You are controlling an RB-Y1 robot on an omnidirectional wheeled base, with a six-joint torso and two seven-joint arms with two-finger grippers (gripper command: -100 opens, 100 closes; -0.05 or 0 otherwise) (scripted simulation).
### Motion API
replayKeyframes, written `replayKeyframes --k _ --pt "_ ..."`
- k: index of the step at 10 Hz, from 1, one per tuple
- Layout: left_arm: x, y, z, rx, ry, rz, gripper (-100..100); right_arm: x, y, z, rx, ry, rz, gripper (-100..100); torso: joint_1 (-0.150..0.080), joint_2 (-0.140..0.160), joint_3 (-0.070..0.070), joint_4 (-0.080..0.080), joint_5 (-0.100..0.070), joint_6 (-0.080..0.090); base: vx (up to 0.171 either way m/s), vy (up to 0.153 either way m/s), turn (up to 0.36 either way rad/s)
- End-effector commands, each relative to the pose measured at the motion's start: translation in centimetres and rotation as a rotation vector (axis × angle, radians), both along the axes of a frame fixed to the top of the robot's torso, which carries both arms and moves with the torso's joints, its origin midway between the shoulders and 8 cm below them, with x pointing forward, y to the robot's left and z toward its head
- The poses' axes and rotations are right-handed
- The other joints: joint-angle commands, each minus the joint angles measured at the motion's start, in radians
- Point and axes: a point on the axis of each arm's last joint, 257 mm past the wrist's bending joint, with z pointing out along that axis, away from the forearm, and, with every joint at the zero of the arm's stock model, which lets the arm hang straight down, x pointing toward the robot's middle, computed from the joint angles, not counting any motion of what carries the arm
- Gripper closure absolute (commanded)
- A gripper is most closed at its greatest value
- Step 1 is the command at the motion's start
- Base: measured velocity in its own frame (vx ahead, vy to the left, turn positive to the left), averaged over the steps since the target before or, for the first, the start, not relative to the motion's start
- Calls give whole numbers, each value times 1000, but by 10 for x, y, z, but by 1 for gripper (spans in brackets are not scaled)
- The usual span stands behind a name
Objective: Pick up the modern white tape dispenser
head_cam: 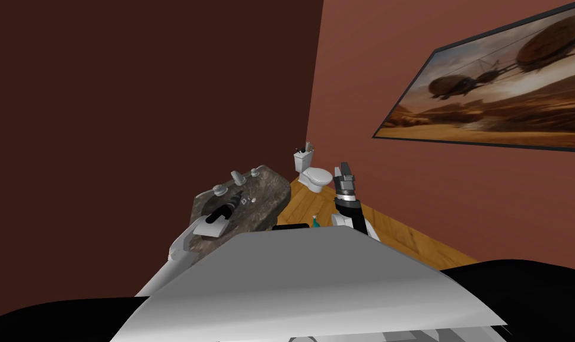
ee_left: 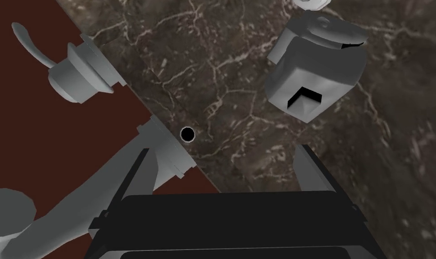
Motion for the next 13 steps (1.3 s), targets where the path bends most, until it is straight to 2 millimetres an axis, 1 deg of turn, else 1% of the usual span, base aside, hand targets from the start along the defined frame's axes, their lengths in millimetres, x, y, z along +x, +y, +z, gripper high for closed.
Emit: replayKeyframes --k 1,3,5,6,7,8,9,10,11,13 --pt "-8 13 -10 14 48 24 -100 0 0 0 0 0 0 0 0 0 0 0 0 0 5 13 -35" --pt "-19 29 -25 32 117 57 -100 0 0 0 0 0 0 0 -1 -1 0 0 0 0 19 3 -67" --pt "-31 41 -39 45 177 82 -100 0 0 0 0 0 0 0 -2 -2 -1 0 0 0 32 -12 -69" --pt "-41 49 -51 52 225 100 -100 0 0 0 0 0 0 0 -3 -2 -1 0 -1 0 59 -37 -111" --pt "-41 49 -51 52 225 100 -100 0 0 0 0 0 0 0 -4 -4 -2 -1 -1 0 53 -34 -34" --pt "-50 52 -61 52 263 111 -100 0 0 0 0 0 0 0 -4 -3 -2 -1 -1 0 51 -38 -57" --pt "-44 48 -56 52 241 103 -100 0 0 0 0 0 0 0 -5 -3 -2 -1 -1 0 25 -18 -12" --pt "-46 48 -58 52 246 106 0 0 0 0 0 0 0 0 -3 -2 -1 0 -1 0 0 0 0" --pt "-42 55 -62 50 245 123 -100 0 0 0 0 0 0 0 -2 -1 0 0 -1 0 -22 8 -113" --pt "-38 61 -66 48 245 140 -100 0 0 0 0 0 0 0 -1 2 1 0 0 0 -36 17 -109"
